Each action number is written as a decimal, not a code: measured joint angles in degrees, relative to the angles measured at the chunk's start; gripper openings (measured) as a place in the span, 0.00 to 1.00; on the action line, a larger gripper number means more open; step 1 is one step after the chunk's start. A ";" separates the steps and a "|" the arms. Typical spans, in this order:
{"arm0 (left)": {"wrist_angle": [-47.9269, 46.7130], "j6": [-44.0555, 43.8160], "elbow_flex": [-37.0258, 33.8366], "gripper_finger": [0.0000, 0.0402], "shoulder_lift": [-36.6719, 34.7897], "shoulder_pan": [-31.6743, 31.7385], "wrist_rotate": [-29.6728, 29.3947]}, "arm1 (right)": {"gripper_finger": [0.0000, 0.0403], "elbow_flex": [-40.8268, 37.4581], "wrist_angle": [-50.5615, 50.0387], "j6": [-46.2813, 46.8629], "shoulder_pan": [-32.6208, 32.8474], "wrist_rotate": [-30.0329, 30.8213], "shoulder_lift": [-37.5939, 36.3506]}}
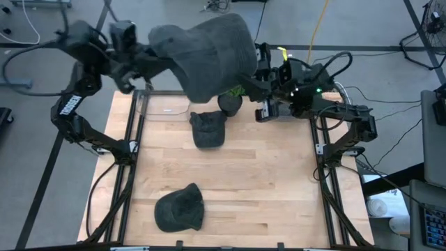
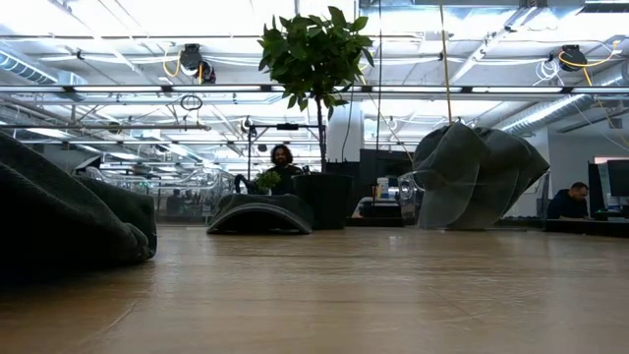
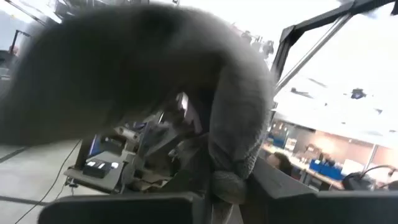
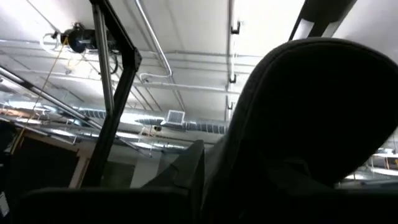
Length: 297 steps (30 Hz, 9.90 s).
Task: Pick & Place hat
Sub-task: Put the top right black cap into the left transparent bin, then put the bottom black cap into the left transparent bin
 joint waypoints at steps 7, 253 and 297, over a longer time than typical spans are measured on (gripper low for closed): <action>-0.23 -5.08 0.02 0.12 -3.89 6.06 4.60 | 0.28 0.01 -12.03 0.25 0.14 0.04 -4.79; -66.12 -29.51 -0.39 0.51 1.97 -34.34 -27.74 | 0.36 0.03 -71.80 -5.78 1.30 -0.04 -13.69; -30.58 -45.55 -54.29 0.52 11.46 -46.77 -31.05 | 0.44 0.01 -77.14 -9.23 7.39 0.17 -13.69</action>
